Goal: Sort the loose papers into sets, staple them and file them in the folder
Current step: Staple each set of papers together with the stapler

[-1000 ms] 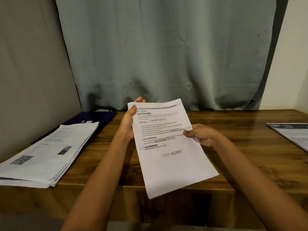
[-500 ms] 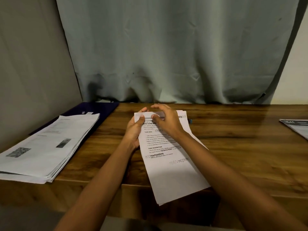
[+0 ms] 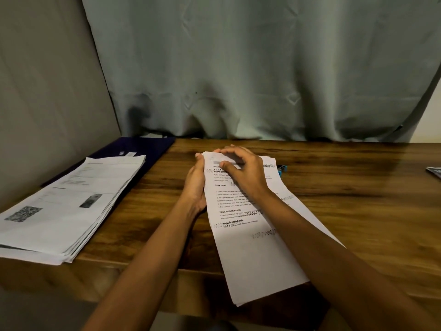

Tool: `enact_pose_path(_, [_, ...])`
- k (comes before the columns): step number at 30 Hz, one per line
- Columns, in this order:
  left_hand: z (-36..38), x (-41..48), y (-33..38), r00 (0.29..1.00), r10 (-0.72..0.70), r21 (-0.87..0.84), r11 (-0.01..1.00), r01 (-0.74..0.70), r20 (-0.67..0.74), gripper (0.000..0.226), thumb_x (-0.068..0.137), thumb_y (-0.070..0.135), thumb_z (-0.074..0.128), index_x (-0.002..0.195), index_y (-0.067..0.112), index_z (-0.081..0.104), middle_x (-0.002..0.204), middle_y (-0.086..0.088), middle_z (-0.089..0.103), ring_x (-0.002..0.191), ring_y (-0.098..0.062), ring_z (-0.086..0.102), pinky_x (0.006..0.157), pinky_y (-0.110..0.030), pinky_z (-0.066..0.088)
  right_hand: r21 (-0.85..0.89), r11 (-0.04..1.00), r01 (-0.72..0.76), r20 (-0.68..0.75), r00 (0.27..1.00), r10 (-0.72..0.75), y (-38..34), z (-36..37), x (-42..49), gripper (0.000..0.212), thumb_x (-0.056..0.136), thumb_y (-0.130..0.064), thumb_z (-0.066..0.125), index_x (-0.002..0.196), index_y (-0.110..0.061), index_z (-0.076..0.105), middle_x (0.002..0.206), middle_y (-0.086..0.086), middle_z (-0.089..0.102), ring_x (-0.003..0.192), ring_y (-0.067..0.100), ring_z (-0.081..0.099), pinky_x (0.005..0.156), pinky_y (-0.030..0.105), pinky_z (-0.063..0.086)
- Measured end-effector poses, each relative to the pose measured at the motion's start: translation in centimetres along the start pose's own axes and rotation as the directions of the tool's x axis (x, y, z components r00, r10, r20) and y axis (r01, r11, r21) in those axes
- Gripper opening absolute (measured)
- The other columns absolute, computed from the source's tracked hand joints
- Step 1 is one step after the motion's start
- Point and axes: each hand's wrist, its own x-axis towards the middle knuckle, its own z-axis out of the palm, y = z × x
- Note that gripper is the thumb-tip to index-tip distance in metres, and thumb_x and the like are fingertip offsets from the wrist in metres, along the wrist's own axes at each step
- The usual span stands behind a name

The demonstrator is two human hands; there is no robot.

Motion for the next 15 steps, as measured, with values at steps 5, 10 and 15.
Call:
enact_pose_path(5, [0.25, -0.02, -0.07, 0.999, 0.035, -0.021, 0.999, -0.036, -0.004, 0.052, 0.099, 0.052, 0.033, 0.121, 0.016, 0.065, 0.113, -0.02, 0.067, 0.097, -0.032, 0.066, 0.093, -0.046, 0.051, -0.014, 1.0, 0.005, -0.057, 0.998, -0.006, 0.13, 0.04, -0.05, 0.011, 0.082, -0.018, 0.073, 0.092, -0.017, 0.067, 0.102, -0.008, 0.064, 0.095, 0.003, 0.061, 0.081, 0.024, 0.053])
enact_pose_path(10, [-0.05, 0.1, -0.13, 0.999, 0.038, -0.019, 0.999, -0.037, 0.016, 0.053, 0.098, 0.052, 0.034, 0.121, 0.016, 0.065, 0.119, -0.02, 0.065, 0.114, -0.037, 0.059, 0.103, -0.05, 0.044, -0.053, 0.997, 0.061, -0.069, 0.996, -0.064, 0.35, -0.73, 0.01, 0.007, 0.082, -0.015, 0.072, 0.086, -0.013, 0.067, 0.094, -0.007, 0.064, 0.097, 0.005, 0.055, 0.085, 0.023, 0.046])
enact_pose_path(15, [0.23, -0.07, -0.09, 0.997, -0.008, -0.052, 0.999, 0.012, 0.075, 0.054, 0.098, 0.054, 0.031, 0.119, 0.016, 0.064, 0.112, -0.018, 0.067, 0.098, -0.031, 0.063, 0.096, -0.045, 0.048, -0.083, 0.991, 0.101, -0.072, 0.992, -0.107, 0.18, -0.74, 0.15, 0.007, 0.083, -0.016, 0.071, 0.089, -0.016, 0.069, 0.095, -0.015, 0.062, 0.102, 0.005, 0.051, 0.088, 0.012, 0.036])
